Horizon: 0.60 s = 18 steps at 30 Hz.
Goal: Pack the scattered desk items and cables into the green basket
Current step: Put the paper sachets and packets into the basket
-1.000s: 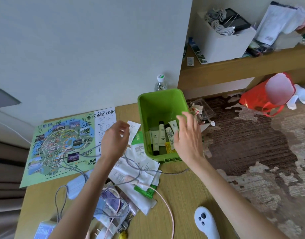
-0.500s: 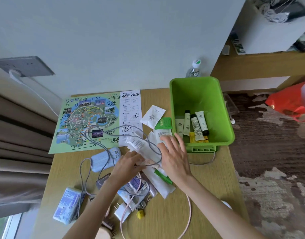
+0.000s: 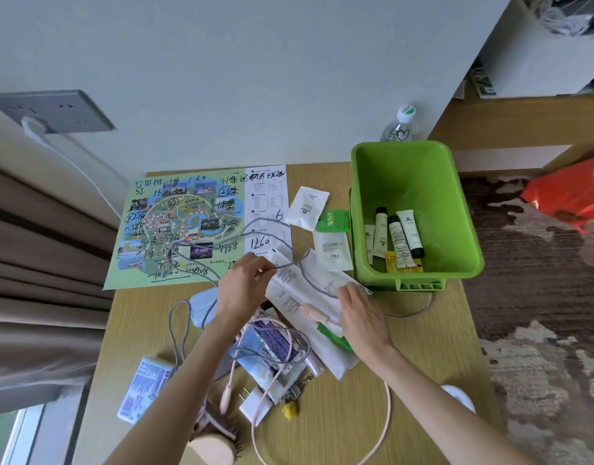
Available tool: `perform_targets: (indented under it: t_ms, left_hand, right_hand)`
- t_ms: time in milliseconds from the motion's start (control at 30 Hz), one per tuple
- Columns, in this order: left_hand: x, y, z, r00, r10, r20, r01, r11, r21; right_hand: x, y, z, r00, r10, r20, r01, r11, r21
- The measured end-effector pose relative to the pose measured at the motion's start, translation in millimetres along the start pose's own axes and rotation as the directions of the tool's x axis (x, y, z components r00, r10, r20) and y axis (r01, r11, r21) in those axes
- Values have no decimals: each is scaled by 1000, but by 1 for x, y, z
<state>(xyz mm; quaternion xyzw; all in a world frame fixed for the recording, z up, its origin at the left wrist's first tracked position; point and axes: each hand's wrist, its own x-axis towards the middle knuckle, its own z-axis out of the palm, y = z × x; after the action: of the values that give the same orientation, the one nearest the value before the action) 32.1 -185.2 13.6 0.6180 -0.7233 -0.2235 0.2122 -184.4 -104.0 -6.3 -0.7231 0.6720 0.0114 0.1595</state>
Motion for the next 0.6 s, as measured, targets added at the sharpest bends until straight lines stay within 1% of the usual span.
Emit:
perform_targets:
  t_ms: [67, 200, 267, 300, 333, 367, 433, 467, 500, 533, 600]
  left_hand:
    - [10, 0, 2, 1000, 13, 12, -14, 999, 49]
    - [27, 2, 14, 995, 84, 57, -93, 983, 160]
    - [30, 3, 22, 988, 130, 88, -146, 969, 201]
    - [30, 3, 27, 978, 175, 115, -196, 959, 206]
    - [28, 4, 31, 958, 243, 153, -270, 943, 196]
    - [24, 5, 34, 924, 328, 198, -363, 914, 182]
    - [16, 2, 42, 827, 463, 320, -535, 823, 193]
    - [13, -1, 46, 786, 478, 391, -583, 784, 214]
    - [10, -3, 48, 760, 462, 457, -605, 760, 237]
    - [9, -4, 50, 745, 432, 508, -610, 749, 258]
    - [8, -5, 53, 730, 405, 550, -619, 734, 281]
  right_hand:
    - [0, 2, -1, 999, 35, -7, -35, 999, -13]
    - [-4, 1, -6, 988, 126, -89, -124, 992, 28]
    - [-6, 1, -8, 980, 154, -126, -154, 988, 16]
    - [-7, 2, -9, 977, 166, -137, -167, 986, 8]
    - [-6, 2, -10, 974, 170, -147, -172, 985, 0]
    - [-6, 3, -11, 974, 163, -158, -167, 986, -12]
    - [-7, 5, -10, 981, 121, -151, -126, 992, -27]
    - [-8, 6, -9, 986, 89, -140, -93, 995, -20]
    - [-9, 7, -7, 991, 52, -124, -53, 999, 1]
    - [-12, 7, -4, 995, 8, -103, -5, 1000, 31]
    - [-16, 6, 0, 994, -86, -61, 90, 993, 74]
